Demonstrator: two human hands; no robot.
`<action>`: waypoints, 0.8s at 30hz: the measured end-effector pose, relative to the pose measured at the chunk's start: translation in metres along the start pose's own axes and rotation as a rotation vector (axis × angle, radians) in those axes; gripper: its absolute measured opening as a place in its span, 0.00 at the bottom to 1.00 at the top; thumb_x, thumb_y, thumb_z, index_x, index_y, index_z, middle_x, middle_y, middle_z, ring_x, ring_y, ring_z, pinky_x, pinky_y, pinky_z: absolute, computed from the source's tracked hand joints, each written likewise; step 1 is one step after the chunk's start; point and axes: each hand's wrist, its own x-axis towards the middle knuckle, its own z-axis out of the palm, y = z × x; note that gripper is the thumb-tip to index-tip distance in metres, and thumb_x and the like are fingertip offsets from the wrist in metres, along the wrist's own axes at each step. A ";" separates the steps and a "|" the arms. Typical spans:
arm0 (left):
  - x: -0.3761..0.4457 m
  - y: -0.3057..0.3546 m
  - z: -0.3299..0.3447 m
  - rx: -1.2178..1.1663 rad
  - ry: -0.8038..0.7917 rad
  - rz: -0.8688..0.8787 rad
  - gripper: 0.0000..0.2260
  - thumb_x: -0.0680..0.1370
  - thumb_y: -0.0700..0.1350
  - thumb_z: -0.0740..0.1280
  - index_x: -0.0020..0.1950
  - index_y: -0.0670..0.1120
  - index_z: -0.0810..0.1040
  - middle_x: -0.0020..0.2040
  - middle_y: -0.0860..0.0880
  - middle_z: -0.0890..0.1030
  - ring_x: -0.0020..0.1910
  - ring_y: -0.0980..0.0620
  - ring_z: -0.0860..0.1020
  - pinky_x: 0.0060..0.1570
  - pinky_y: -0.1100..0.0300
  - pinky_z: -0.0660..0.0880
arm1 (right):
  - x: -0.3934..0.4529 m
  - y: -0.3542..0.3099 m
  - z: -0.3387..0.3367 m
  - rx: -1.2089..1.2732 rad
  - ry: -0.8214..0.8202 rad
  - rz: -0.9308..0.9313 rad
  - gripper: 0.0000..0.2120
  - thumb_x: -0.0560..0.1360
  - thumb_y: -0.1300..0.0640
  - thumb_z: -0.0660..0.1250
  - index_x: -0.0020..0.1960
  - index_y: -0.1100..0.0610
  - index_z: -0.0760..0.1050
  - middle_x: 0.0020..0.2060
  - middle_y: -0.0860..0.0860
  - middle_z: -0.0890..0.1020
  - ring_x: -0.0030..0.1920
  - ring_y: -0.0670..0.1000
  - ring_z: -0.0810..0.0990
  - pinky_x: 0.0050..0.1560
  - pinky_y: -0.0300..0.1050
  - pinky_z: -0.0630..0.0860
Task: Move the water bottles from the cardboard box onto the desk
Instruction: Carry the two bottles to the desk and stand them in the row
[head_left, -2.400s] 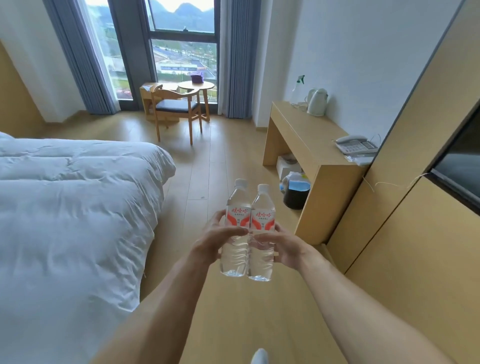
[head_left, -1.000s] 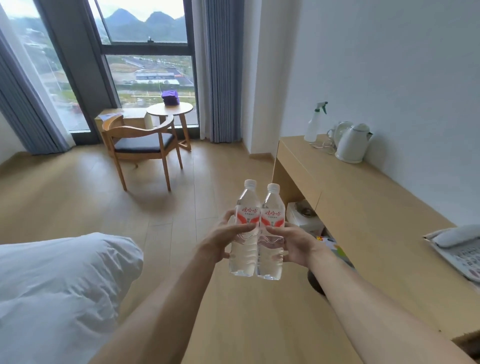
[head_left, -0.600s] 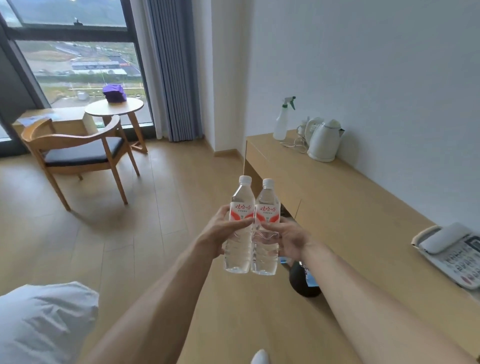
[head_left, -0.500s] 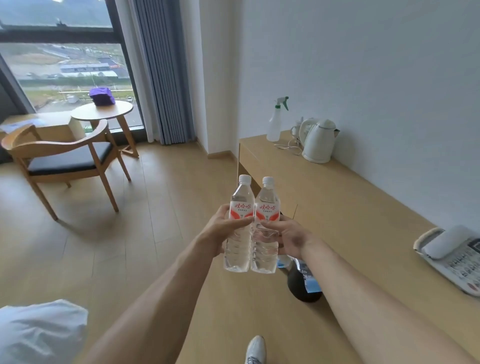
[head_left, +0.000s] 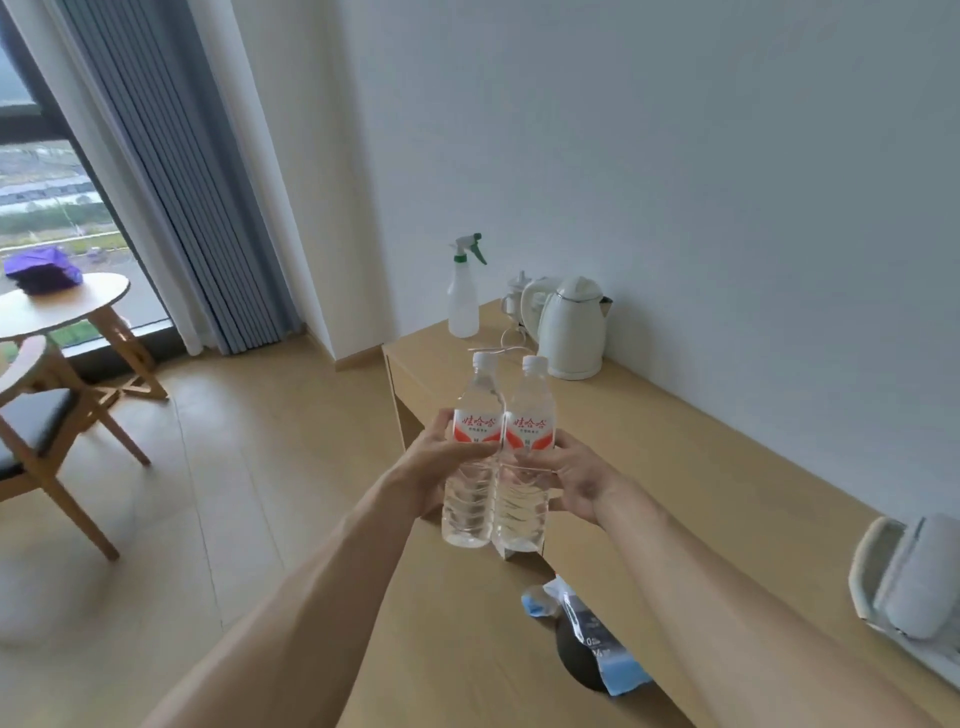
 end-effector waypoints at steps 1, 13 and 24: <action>0.016 0.004 0.005 0.001 -0.013 -0.016 0.30 0.71 0.34 0.77 0.69 0.46 0.69 0.60 0.39 0.81 0.55 0.41 0.83 0.55 0.45 0.81 | 0.008 -0.004 -0.010 0.012 0.022 -0.002 0.29 0.70 0.57 0.79 0.67 0.52 0.71 0.58 0.55 0.83 0.57 0.56 0.81 0.47 0.55 0.74; 0.195 0.033 0.090 0.092 -0.306 -0.027 0.31 0.72 0.28 0.73 0.72 0.45 0.69 0.60 0.35 0.81 0.57 0.38 0.80 0.62 0.36 0.73 | 0.079 -0.035 -0.130 0.104 0.393 -0.066 0.25 0.71 0.60 0.77 0.65 0.48 0.74 0.59 0.54 0.84 0.57 0.56 0.82 0.51 0.50 0.76; 0.361 0.062 0.111 0.289 -0.628 -0.005 0.35 0.67 0.30 0.78 0.69 0.44 0.67 0.61 0.38 0.80 0.62 0.39 0.79 0.61 0.45 0.77 | 0.163 -0.060 -0.180 0.187 0.693 -0.125 0.30 0.68 0.68 0.78 0.64 0.47 0.74 0.57 0.52 0.83 0.56 0.49 0.83 0.53 0.45 0.78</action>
